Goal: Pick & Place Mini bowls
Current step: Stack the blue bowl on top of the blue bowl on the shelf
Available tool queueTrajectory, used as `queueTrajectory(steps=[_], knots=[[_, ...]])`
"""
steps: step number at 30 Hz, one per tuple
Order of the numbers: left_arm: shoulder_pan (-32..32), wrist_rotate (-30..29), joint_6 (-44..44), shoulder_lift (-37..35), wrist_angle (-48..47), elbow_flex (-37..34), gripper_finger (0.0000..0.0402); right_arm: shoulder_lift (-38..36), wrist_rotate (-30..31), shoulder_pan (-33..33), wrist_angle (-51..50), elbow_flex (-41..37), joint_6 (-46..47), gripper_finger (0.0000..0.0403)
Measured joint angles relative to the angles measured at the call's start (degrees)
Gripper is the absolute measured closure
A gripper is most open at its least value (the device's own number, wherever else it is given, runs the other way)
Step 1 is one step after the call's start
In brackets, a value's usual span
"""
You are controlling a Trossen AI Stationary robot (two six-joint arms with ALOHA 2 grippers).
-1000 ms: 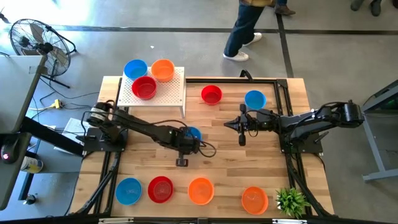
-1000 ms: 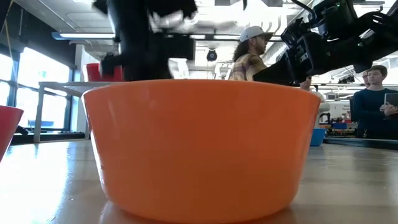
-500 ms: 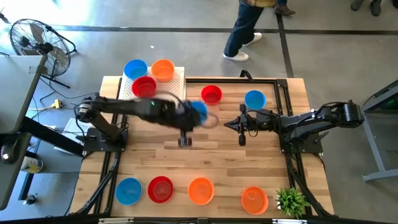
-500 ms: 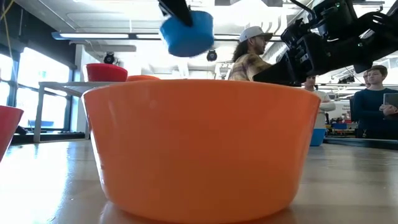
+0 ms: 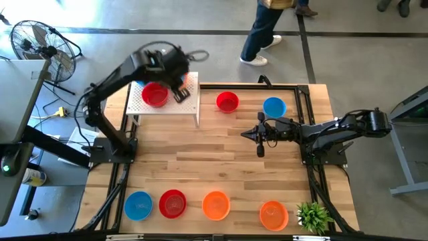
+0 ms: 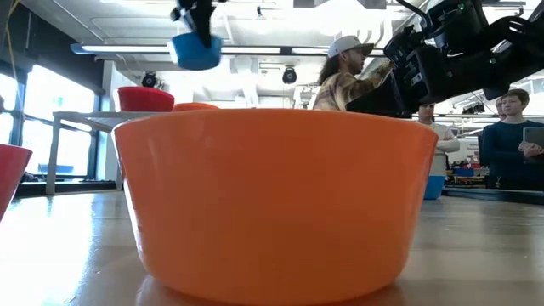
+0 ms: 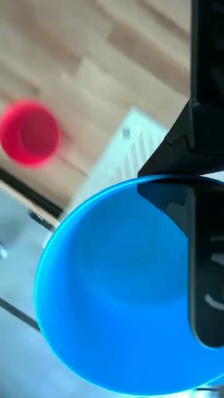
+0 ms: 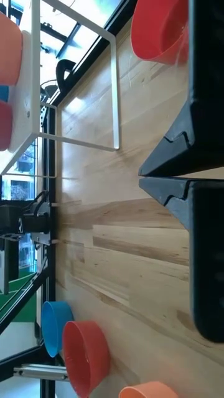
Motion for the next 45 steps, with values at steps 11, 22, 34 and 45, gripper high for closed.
queueTrajectory(steps=[11, 22, 34, 45], knots=[[19.1, 4.8, 2.1, -0.1, -0.4, -1.1, 0.0399, 0.0, -1.8, 0.0, 0.1, 0.0, 0.2, 0.0402], [29.2, 7.7, 2.6, -2.2, 4.2, -13.3, 0.0399, 0.0, -2.3, 0.0, 0.2, 0.0, 0.2, 0.0401], [34.1, 10.2, 3.8, -2.4, 7.4, -19.9, 0.0399, 0.0, -2.3, 0.0, 0.2, 0.0, 0.0, 0.0402], [34.1, 10.5, 3.9, -2.4, 7.2, -21.1, 0.0352, 0.0, -2.2, 0.0, 0.2, 0.0, 0.0, 0.0402]])
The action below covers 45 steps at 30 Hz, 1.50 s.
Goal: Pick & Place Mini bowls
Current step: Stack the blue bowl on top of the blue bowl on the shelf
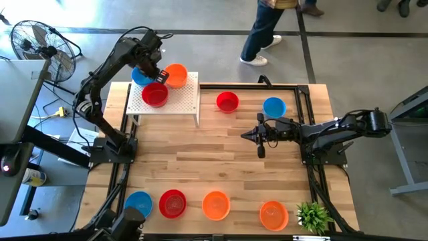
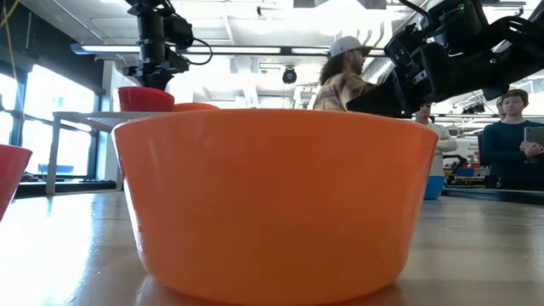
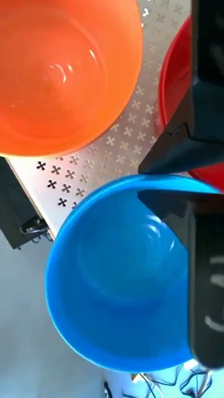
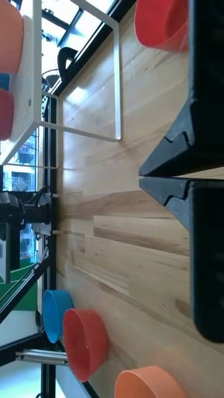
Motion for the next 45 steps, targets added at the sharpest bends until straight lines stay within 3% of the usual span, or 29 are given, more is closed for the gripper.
queueTrajectory(steps=[9, 16, 19, 25, 31, 38, 45], knots=[[0.0, -0.1, 0.2, -2.5, -0.3, 0.0, 0.0311, 0.0, 0.1, 0.0, 0.0, 0.0, 0.0, 0.0401], [-0.3, 0.0, 0.2, -7.7, -1.4, 0.0, 0.0321, 0.0, 0.1, 0.0, 0.0, 0.0, 0.0, 0.0401], [-3.1, -0.3, 0.2, -10.9, -0.6, 0.0, 0.034, 0.0, 0.1, 0.0, 0.0, 0.0, 0.0, 0.0401], [-16.5, -0.9, -2.6, -19.4, 8.2, -4.0, 0.0395, 0.0, 0.0, 0.0, 0.0, 0.0, 0.0, 0.0401], [-35.3, -7.1, -5.8, -25.0, 23.0, -17.0, 0.0393, 0.0, 0.0, 0.0, 0.0, 0.0, 0.0, 0.0401], [-51.3, -13.4, -6.3, -25.0, 35.2, -28.7, 0.0393, 0.0, 0.0, 0.0, 0.0, 0.0, 0.0, 0.0401], [-60.5, -14.9, -5.8, -20.9, 45.6, -31.8, 0.0393, 0.0, 0.0, 0.0, 0.0, 0.0, 0.0, 0.0401]])
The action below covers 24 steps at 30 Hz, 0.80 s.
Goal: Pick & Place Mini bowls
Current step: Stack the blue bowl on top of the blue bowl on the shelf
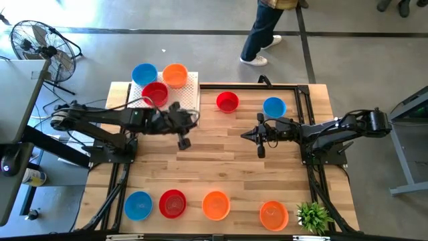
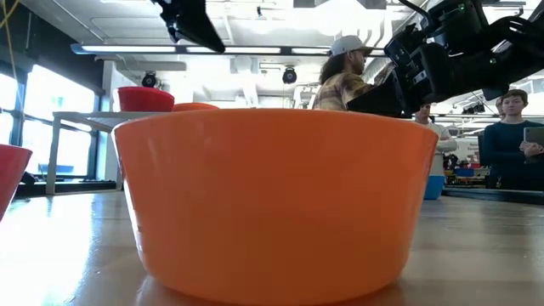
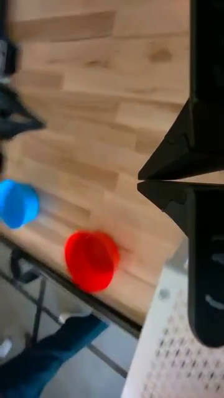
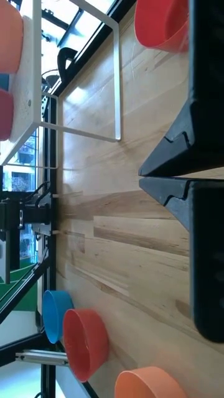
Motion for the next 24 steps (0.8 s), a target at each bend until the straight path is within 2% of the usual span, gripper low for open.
queueTrajectory(steps=[5, 11, 14, 19, 24], knots=[[-4.0, 2.6, 0.0, 2.2, 1.5, -0.1, 0.0393, 0.0, 0.0, 0.0, -0.2, 0.0, 0.0, 0.0402], [-8.2, 14.4, -2.7, 3.8, 0.8, -0.1, 0.0392, 0.0, 0.0, 0.0, -0.4, 0.0, 0.0, 0.0402], [-10.9, 18.2, -3.4, 3.8, -1.3, -0.1, 0.0392, 0.0, 0.0, 0.0, -0.4, 0.0, 0.0, 0.0401], [-15.3, 18.1, -10.3, 3.8, -7.3, -0.1, 0.0387, 0.0, 0.0, 0.0, -0.4, 0.0, 0.0, 0.0402], [-19.4, 19.4, -19.4, 3.8, -13.1, -0.1, 0.0352, 0.0, 0.0, 0.0, -0.4, 0.0, 0.0, 0.0401]])
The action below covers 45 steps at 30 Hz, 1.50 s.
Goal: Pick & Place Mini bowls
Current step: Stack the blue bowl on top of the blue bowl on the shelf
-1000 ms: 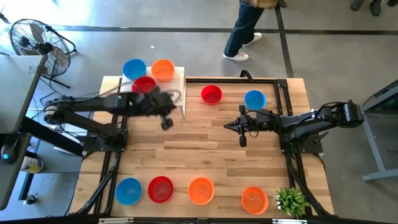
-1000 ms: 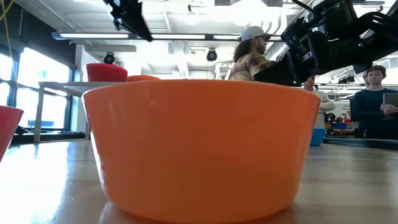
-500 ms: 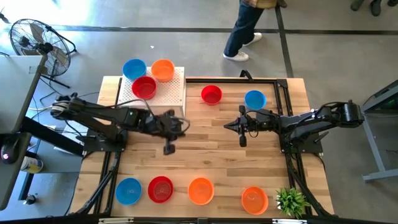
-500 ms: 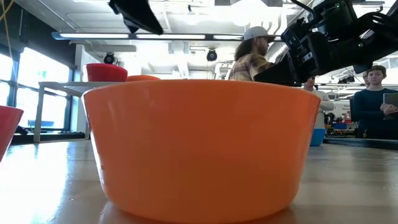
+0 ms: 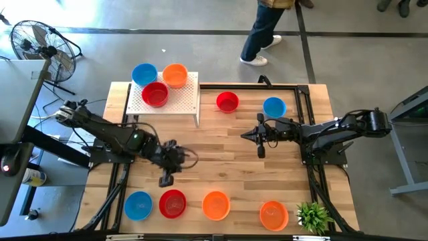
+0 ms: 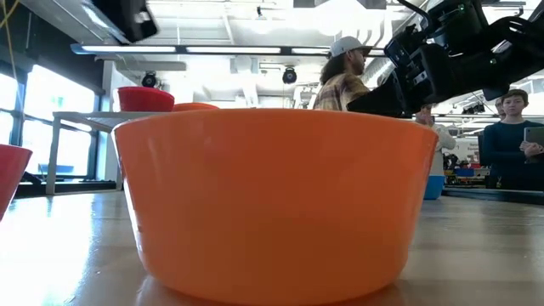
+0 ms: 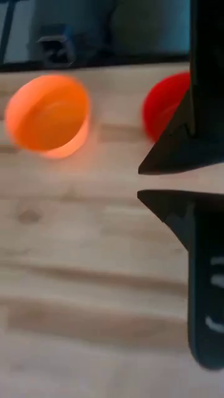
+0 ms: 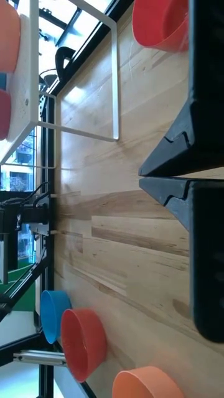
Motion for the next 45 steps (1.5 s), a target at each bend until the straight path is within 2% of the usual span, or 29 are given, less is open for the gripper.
queueTrajectory(steps=[7, 12, 17, 26, 33, 45], knots=[[-7.2, 4.2, -6.6, 1.4, -5.2, 0.0, 0.028, 0.0, 0.0, 0.0, 0.0, 0.0, 0.0, 0.0401], [-13.4, 11.1, -10.1, 3.7, -10.4, 0.0, 0.0254, 0.0, 0.0, 0.0, -0.4, 0.0, 0.0, 0.0401], [-18.9, 13.2, -11.0, 6.9, -12.4, 0.0, 0.0251, 0.0, 0.0, 0.0, -0.5, 0.0, 0.0, 0.0402], [-24.1, 6.3, -16.3, 11.4, -20.4, 0.0, 0.0257, 0.0, -0.2, 0.0, -0.6, 0.0, 0.1, 0.0402], [-24.0, 11.2, -17.0, 11.6, -12.3, -6.2, 0.028, 0.0, -0.4, 0.0, -0.6, 0.0, 0.2, 0.0402], [-24.0, 12.3, -18.2, 11.6, -6.3, -12.2, 0.0288, 0.0, -0.4, 0.0, -0.6, 0.0, 0.1, 0.0402]])
